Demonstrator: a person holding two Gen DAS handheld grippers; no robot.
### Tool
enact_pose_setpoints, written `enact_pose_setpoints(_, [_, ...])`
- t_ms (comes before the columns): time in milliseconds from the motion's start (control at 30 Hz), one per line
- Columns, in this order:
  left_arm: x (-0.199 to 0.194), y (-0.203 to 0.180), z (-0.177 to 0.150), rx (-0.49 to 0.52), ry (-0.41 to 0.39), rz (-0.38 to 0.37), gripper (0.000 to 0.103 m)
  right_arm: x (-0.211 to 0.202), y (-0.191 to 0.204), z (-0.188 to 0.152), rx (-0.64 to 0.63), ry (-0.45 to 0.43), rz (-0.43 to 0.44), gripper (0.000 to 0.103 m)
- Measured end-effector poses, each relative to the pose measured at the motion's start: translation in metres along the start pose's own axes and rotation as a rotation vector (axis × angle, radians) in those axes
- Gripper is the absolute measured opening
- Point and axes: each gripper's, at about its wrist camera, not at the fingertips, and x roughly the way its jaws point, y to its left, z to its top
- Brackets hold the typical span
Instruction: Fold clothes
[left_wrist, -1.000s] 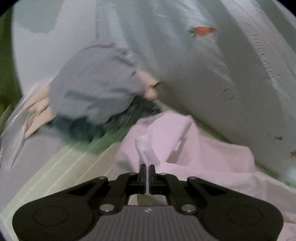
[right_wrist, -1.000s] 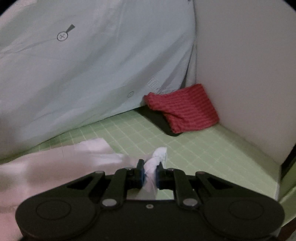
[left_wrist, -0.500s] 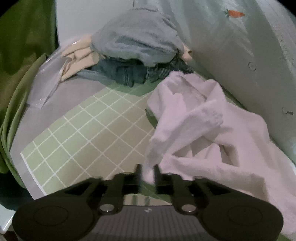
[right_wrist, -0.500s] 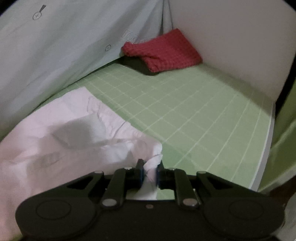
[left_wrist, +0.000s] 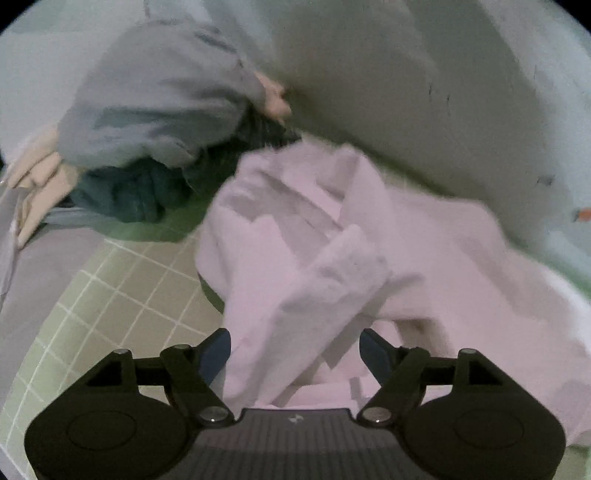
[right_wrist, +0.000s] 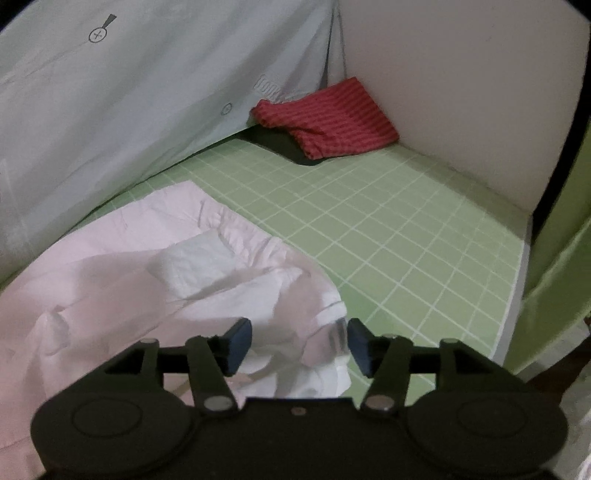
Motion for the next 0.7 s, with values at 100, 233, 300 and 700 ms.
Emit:
enact_pose_setpoints(100, [0.014, 0.009, -0.001, -0.025, 0.028, 0.041, 0.041, -0.007, 0.006, -0.001, 0.009, 0.009, -0.01, 0.064])
enact_pose_setpoints(233, [0.007, 0.048, -0.001, -0.121, -0.001, 0.072, 0.004, -0.014, 0.023, -0.009, -0.028, 0.03, 0.018, 0.069])
enact_pose_setpoints(300, [-0.006, 0.071, -0.003, -0.142, -0.034, 0.162, 0.003, -0.017, 0.033, -0.013, -0.049, 0.039, 0.035, 0.069])
enact_pose_setpoints(700, [-0.032, 0.132, -0.042, -0.35, 0.03, 0.347, 0.054, -0.018, 0.033, -0.024, -0.085, 0.109, 0.088, 0.078])
